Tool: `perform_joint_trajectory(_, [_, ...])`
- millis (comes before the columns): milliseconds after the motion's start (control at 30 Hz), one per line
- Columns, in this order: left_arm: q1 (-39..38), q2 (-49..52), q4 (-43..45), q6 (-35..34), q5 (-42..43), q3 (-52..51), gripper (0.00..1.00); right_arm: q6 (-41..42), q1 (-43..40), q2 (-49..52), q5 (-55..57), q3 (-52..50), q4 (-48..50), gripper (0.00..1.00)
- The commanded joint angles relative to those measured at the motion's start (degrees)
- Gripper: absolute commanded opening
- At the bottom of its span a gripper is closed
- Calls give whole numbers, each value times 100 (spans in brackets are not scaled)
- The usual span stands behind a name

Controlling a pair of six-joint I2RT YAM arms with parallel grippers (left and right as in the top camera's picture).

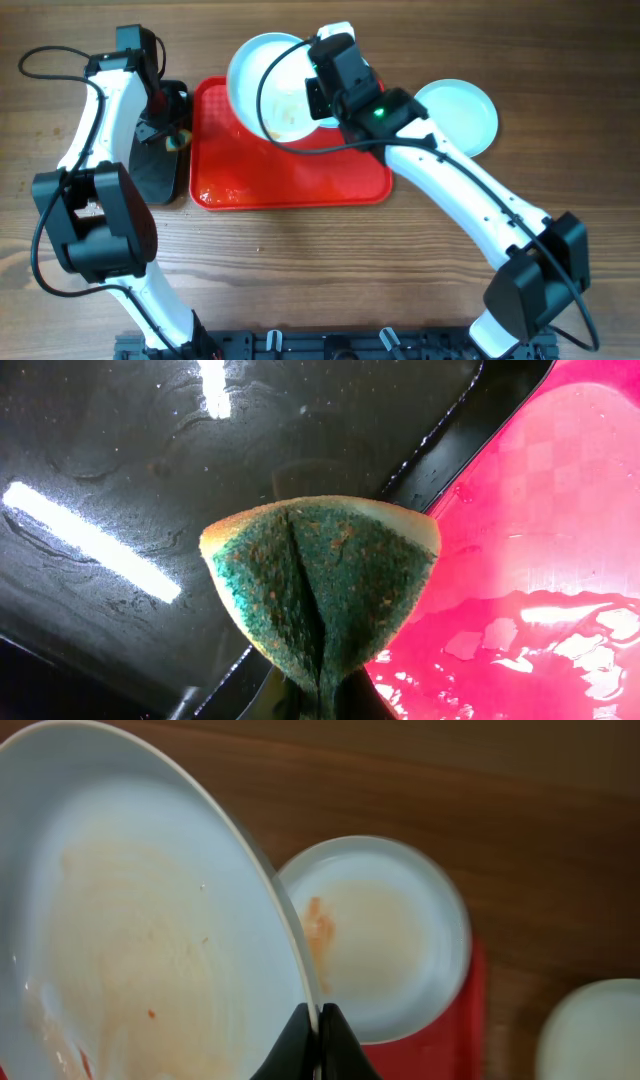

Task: Clean dirty plates on tray and stack at the side

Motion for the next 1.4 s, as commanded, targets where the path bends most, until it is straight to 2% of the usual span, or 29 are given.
perform_joint_trajectory(0, [-17, -138, 22, 68, 50, 98, 4, -588, 400, 76, 1891, -17, 24, 4])
perform_joint_trajectory(167, [-17, -138, 20, 44, 92, 98, 4, -789, 660, 81, 2450, -33, 232, 4])
perform_joint_trajectory(333, [-17, -138, 24, 26, 92, 98, 4, -1648, 1025, 81, 3351, -33, 782, 4])
perform_joint_trajectory(500, [-17, -138, 90, 24, 92, 98, 4, -2848, 1333, 81, 4566, -33, 2129, 4])
perform_joint_trajectory(633, [-17, -138, 90, 26, 92, 98, 4, -3886, 1519, 81, 4857, -33, 3254, 4])
perform_joint_trajectory(767, [-17, -138, 90, 26, 92, 98, 4, -3963, 1572, 81, 4868, -35, 3405, 4])
perform_joint_trajectory(867, [-17, -138, 87, 26, 120, 98, 4, -2774, 1537, 114, 4085, -35, 2282, 4])
perform_joint_trajectory(967, [-17, -138, 81, 28, 391, 98, 4, -675, 1364, 302, 2492, -35, 793, 4])
perform_joint_trajectory(1033, [-17, -138, 81, 28, 551, 98, 4, 319, 1147, 632, 1185, -35, 380, 4])
perform_joint_trajectory(1233, [-20, -138, 81, 28, 732, 98, 4, 1600, 669, 1856, -1143, -35, 446, 4])
perform_joint_trajectory(1367, [-20, -138, 81, 28, 732, 98, 4, 1698, 374, 2269, -2238, -33, 496, 6])
